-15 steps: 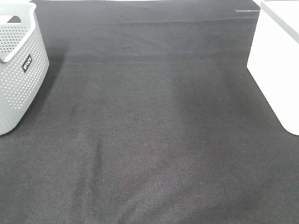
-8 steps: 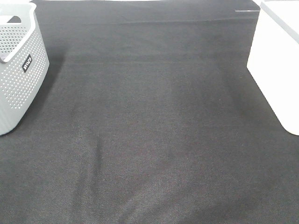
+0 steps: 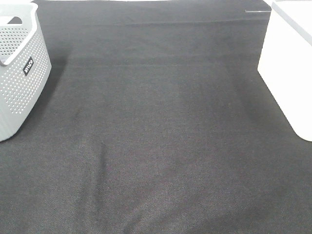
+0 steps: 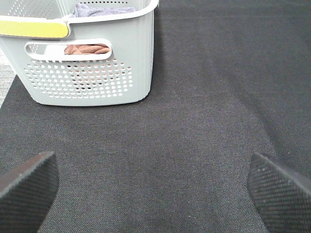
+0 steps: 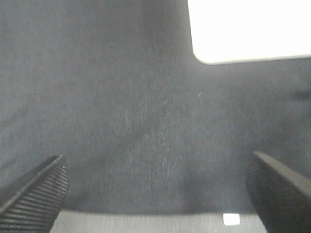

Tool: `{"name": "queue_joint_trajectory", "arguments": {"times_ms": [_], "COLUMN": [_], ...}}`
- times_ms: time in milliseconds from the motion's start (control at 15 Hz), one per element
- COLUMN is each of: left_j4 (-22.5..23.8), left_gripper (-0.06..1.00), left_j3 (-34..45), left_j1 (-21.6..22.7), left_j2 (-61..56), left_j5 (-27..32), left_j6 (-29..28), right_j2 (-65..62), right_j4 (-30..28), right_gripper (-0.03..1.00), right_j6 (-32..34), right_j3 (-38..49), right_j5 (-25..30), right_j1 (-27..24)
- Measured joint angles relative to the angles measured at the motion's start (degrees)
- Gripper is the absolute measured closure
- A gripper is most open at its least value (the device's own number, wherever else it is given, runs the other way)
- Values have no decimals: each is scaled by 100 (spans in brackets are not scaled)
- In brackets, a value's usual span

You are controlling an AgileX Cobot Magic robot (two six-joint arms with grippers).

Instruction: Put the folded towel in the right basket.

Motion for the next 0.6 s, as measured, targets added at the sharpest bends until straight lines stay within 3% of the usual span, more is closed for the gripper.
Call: {"name": "queue_joint_trajectory", "arguments": {"times_ms": [267,600], "left_j4": [0,0], "left_gripper": [-3,-3], "left_j3": [0,0], "left_j1": [0,0], "left_j2": [0,0], "left_j5": [0,0], "left_j6": [0,0], "right_j2": [-1203,-1238], "right_j4": [6,57], "right_gripper": [0,0], "right_j6": [-11,-155], "right_j3": [435,493], "right_j5": [195,172], "right_j1": [0,6]}}
